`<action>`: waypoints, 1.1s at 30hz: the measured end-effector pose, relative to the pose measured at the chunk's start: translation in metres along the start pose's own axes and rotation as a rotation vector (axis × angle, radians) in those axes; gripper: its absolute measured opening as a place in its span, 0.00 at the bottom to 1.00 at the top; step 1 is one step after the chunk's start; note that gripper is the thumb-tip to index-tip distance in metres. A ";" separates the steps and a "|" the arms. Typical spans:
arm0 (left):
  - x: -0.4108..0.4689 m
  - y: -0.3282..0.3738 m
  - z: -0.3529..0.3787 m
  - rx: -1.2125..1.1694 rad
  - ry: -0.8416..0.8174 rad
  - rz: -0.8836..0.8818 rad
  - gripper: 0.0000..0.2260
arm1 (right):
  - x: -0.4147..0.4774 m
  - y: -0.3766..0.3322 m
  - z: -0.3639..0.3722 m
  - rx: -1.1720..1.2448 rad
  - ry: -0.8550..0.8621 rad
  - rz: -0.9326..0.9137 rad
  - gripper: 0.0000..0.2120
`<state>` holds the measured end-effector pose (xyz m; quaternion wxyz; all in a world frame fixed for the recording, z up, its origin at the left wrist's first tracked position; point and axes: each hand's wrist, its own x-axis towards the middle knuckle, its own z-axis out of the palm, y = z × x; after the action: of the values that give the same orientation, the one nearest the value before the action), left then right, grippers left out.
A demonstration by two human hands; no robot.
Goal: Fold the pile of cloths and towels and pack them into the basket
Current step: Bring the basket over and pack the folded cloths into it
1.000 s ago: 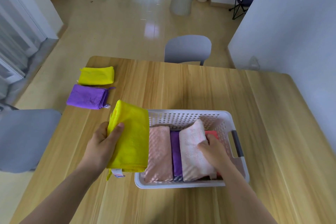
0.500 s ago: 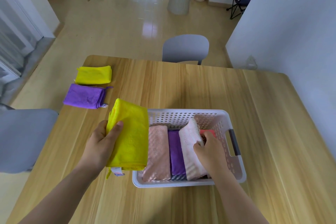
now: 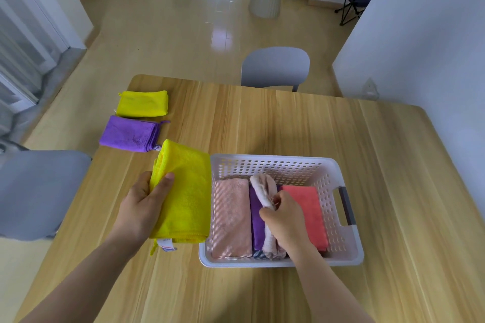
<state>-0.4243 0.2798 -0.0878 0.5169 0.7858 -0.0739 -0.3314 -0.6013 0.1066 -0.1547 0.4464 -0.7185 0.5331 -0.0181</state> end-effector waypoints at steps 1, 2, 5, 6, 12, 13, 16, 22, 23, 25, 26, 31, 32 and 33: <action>0.000 0.001 -0.001 -0.008 -0.004 -0.002 0.19 | -0.001 0.001 -0.005 0.021 0.044 -0.003 0.06; 0.000 0.001 -0.002 -0.014 -0.005 -0.005 0.18 | -0.003 0.001 -0.010 0.033 0.087 -0.011 0.07; 0.002 0.001 -0.002 -0.011 -0.002 -0.009 0.20 | -0.004 0.003 -0.017 -0.043 0.142 -0.057 0.08; 0.003 0.000 -0.003 -0.009 0.001 -0.009 0.22 | -0.002 0.003 -0.014 -0.088 0.132 -0.065 0.08; 0.006 -0.002 -0.006 0.011 0.022 -0.019 0.15 | 0.010 -0.001 0.028 -0.129 -0.074 -0.065 0.07; 0.006 -0.002 -0.008 0.014 0.027 -0.021 0.13 | 0.009 -0.001 0.032 -0.105 -0.105 -0.077 0.08; 0.005 -0.002 -0.011 0.038 0.039 -0.024 0.15 | 0.006 0.000 0.034 -0.033 -0.203 -0.078 0.10; 0.006 -0.004 -0.008 0.010 0.041 -0.060 0.15 | 0.010 0.016 0.021 -0.024 -0.147 -0.119 0.05; 0.006 -0.005 -0.007 0.009 0.041 -0.056 0.15 | 0.011 0.017 0.022 -0.013 -0.129 -0.095 0.06; 0.006 -0.004 -0.005 0.012 0.036 -0.052 0.16 | 0.015 0.021 0.023 -0.049 0.014 -0.046 0.06; 0.006 -0.004 -0.005 0.012 0.035 -0.052 0.18 | 0.020 0.023 0.022 -0.089 0.081 -0.017 0.06; 0.010 -0.003 -0.002 0.034 0.030 -0.038 0.25 | 0.042 0.030 0.013 -0.296 -0.036 0.097 0.10; 0.010 -0.002 -0.001 0.034 0.030 -0.040 0.25 | 0.043 0.030 0.012 -0.288 -0.060 0.102 0.13; 0.011 -0.003 0.001 0.032 0.031 -0.036 0.25 | 0.045 0.029 0.011 -0.258 -0.084 0.108 0.16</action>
<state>-0.4169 0.2754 -0.0950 0.4995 0.8002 -0.0569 -0.3272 -0.5984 0.0777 -0.2009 0.3726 -0.7401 0.5499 0.1046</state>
